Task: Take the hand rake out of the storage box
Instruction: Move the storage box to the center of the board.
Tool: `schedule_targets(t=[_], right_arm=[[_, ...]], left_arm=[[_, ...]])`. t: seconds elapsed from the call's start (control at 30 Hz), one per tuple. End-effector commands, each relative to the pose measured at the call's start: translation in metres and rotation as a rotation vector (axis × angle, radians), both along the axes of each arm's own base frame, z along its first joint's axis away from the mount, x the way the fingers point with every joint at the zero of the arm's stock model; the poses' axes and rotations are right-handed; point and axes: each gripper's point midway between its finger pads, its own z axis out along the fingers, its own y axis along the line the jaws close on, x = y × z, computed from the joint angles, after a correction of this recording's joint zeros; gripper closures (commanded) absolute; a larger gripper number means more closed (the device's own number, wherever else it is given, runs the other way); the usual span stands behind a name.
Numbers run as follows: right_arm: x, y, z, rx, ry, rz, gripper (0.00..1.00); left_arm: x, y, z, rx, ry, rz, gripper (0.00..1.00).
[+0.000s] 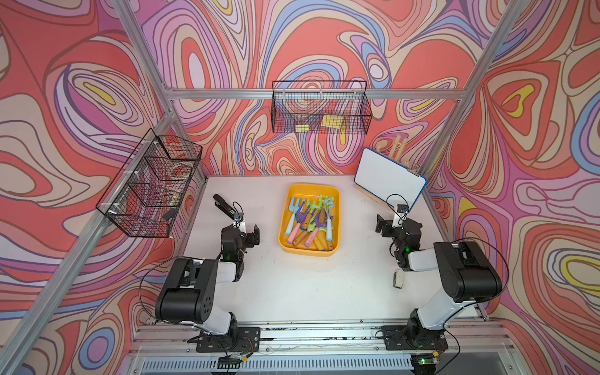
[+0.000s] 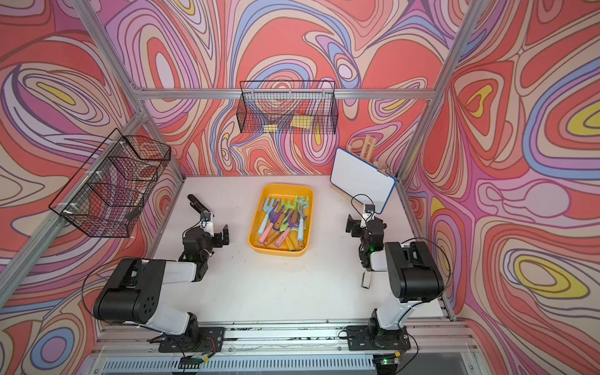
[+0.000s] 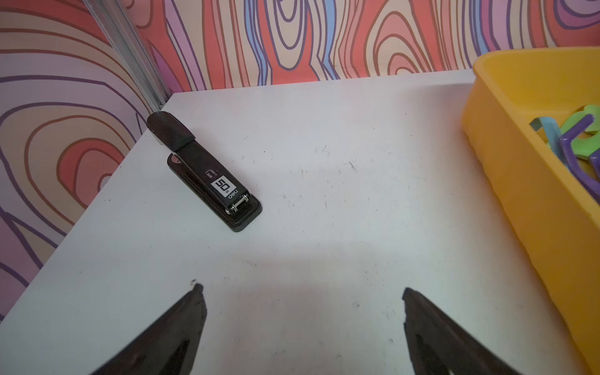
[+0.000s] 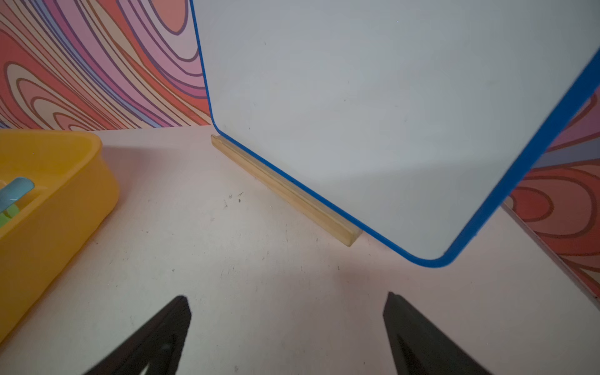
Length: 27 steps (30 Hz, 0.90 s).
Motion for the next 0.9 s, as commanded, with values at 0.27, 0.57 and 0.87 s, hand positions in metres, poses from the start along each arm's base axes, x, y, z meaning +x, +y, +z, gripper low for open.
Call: schedule_targets(t=[0.27,0.57,0.87], right_arm=[[0.003,0.001,-0.001,0.003,0.0,0.002,0.02],[-0.002,-0.004,0.01,0.003,-0.024,-0.032,0.02],[-0.028,0.01,0.08,0.09,-0.048,0.029,0.02]], left_arm=[[0.003,-0.001,0.0,-0.033,0.002,-0.028,0.0],[0.001,0.004,0.008,-0.036,-0.018,-0.001,0.01],[-0.025,0.021,0.078,-0.09,-0.16,0.116,0.01]])
